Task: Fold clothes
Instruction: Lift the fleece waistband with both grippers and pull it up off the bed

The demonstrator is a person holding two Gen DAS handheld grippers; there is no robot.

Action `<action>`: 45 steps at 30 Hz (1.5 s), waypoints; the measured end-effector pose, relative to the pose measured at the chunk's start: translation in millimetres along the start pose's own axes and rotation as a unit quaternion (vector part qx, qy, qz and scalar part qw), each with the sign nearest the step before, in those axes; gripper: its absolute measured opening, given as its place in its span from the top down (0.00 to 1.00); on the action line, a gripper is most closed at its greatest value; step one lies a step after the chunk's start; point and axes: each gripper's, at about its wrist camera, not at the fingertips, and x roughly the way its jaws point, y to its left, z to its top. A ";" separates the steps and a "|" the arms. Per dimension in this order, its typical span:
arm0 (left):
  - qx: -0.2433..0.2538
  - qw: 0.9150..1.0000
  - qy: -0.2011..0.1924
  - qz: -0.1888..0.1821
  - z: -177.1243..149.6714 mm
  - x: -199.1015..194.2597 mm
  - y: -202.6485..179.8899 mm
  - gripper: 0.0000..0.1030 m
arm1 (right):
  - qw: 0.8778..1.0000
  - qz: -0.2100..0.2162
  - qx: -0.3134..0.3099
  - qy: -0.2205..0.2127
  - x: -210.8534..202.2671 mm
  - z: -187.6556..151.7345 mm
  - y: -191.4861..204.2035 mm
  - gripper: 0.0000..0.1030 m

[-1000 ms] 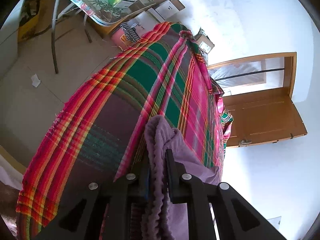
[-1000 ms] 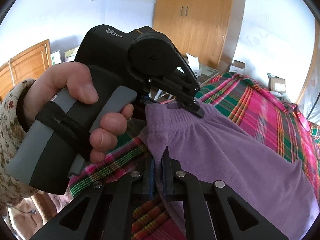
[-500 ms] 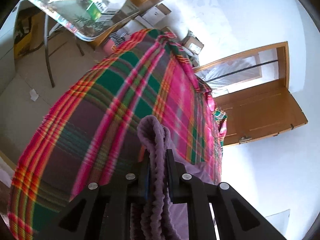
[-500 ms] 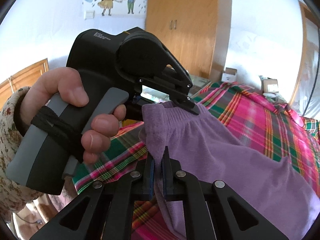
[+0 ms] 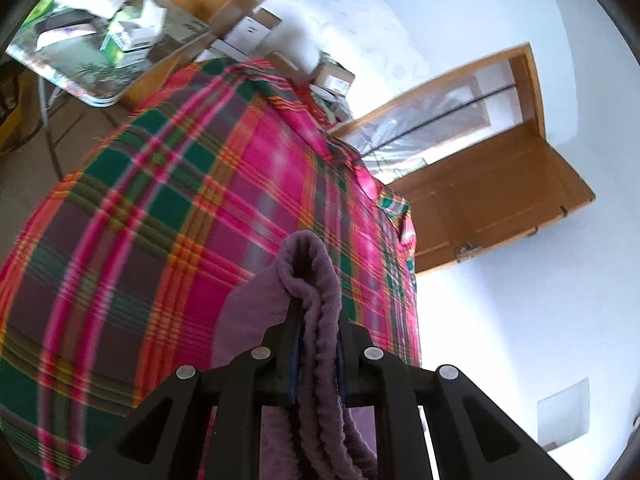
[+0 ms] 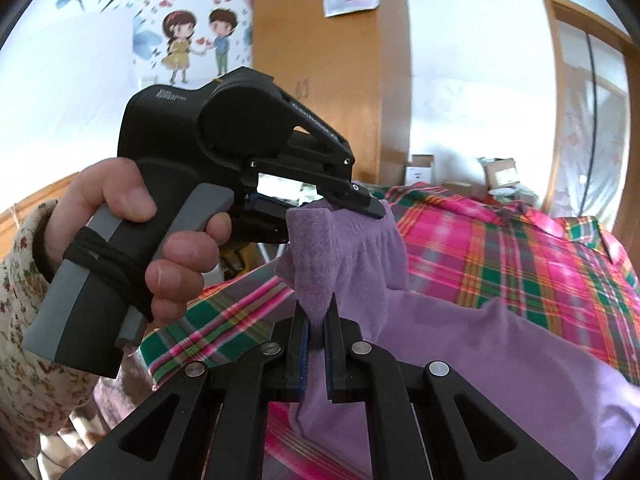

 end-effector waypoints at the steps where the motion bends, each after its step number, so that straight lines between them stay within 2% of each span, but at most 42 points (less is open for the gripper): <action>1: 0.004 1.000 0.003 0.000 -1.6 3.7 -5.5 0.86 | 1.000 -0.003 0.004 -0.002 -5.0 -1.2 -3.7 0.94; 13: 0.026 0.999 0.036 -0.017 -17.6 47.6 -49.3 0.86 | 0.998 -0.045 0.042 -0.018 -43.4 -14.7 -45.2 0.94; 28: 0.052 0.993 0.096 -0.034 -38.8 106.5 -95.0 0.86 | 0.991 -0.095 0.087 -0.023 -77.7 -32.6 -93.7 0.94; 36: 0.058 0.990 0.128 -0.035 -51.3 134.3 -110.0 0.86 | 0.987 -0.114 0.108 -0.016 -92.5 -46.3 -109.8 0.94; 45: 0.056 0.984 0.168 -0.019 -70.4 171.3 -111.0 0.86 | 0.983 -0.124 0.137 0.014 -94.8 -69.9 -128.3 0.94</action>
